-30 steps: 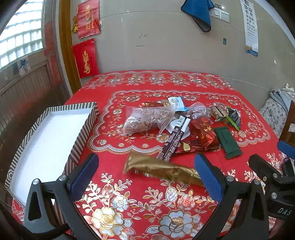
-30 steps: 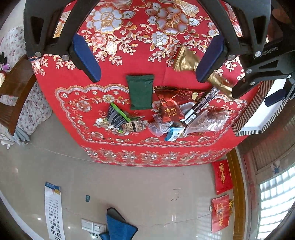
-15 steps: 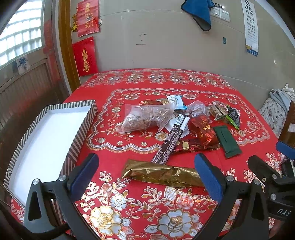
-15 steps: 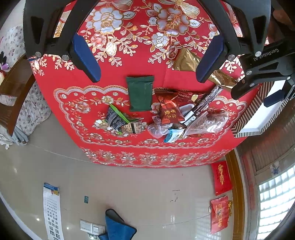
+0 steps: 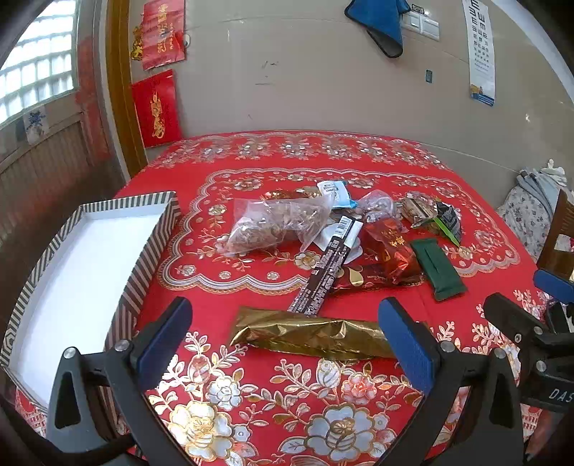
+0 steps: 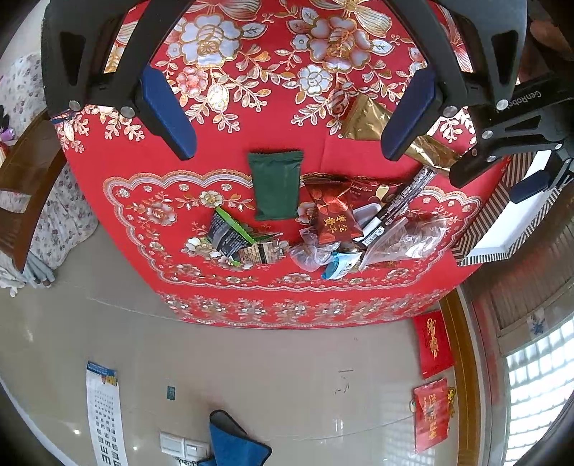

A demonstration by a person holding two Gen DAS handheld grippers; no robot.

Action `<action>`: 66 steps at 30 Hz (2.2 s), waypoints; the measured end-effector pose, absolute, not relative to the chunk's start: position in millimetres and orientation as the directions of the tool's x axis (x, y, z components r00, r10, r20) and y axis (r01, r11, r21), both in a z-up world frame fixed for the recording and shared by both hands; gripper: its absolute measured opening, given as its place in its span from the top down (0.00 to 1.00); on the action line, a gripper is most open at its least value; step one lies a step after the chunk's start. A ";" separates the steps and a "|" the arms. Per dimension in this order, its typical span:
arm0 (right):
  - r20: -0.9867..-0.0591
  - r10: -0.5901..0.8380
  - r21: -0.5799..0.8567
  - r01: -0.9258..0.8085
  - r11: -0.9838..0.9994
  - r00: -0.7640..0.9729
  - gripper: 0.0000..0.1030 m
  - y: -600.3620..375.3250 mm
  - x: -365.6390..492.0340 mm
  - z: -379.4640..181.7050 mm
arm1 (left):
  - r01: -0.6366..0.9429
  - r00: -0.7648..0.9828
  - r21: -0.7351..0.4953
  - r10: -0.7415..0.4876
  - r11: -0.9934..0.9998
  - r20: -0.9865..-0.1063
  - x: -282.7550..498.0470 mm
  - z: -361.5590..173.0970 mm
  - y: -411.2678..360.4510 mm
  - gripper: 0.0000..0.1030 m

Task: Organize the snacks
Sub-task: 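Move the left tool toward the gold foil bar and open it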

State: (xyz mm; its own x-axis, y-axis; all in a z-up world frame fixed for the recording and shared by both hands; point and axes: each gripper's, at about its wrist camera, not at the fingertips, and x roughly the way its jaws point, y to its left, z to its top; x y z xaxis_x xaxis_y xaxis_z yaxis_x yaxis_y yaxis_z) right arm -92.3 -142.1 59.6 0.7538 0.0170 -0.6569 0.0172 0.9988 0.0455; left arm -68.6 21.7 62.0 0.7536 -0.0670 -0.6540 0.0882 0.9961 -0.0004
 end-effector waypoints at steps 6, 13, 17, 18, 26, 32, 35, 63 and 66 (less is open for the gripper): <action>-0.659 0.019 0.044 0.013 0.999 0.752 0.00 -141.5 -91.8 58.4 | 0.100 0.753 0.009 -0.070 0.995 -0.654 -68.7 59.3 20.8 0.00; -0.668 0.025 0.054 0.014 0.998 0.744 0.00 -142.3 -91.1 55.7 | 0.100 0.744 0.007 -0.070 0.995 -0.664 -67.4 55.4 23.2 0.00; -0.673 0.025 0.048 0.010 0.999 0.739 0.00 -142.1 -90.5 54.3 | 0.094 0.740 0.011 -0.062 0.996 -0.670 -66.4 53.5 24.4 0.00; -0.673 0.024 0.046 0.010 0.999 0.739 0.00 -141.9 -90.5 54.3 | 0.091 0.739 0.011 -0.060 0.996 -0.671 -66.2 53.1 24.8 0.00; -0.673 0.023 0.050 0.014 0.999 0.740 0.00 -144.2 -91.4 53.9 | 0.022 0.700 0.004 -0.012 1.000 -0.714 -58.3 48.4 32.9 0.00; -0.675 0.037 0.061 0.006 0.998 0.737 0.00 -146.8 -91.8 52.0 | 0.003 0.680 -0.034 -0.027 0.999 -0.732 -54.8 48.6 36.8 0.00; -0.678 0.028 0.059 0.016 0.998 0.734 0.00 -149.6 -92.1 51.5 | 0.046 0.682 -0.035 -0.057 0.998 -0.729 -51.6 53.0 32.4 0.00; -0.796 -0.077 -0.208 -0.152 0.966 0.601 0.00 -105.8 -34.0 12.1 | 0.065 0.682 -0.005 -0.048 0.998 -0.730 -74.0 62.6 76.6 0.00; -0.826 0.115 -0.063 -0.293 0.954 0.552 0.00 -88.7 -60.9 17.0 | 0.047 0.673 -0.027 -0.051 0.999 -0.737 -76.1 63.4 84.1 0.00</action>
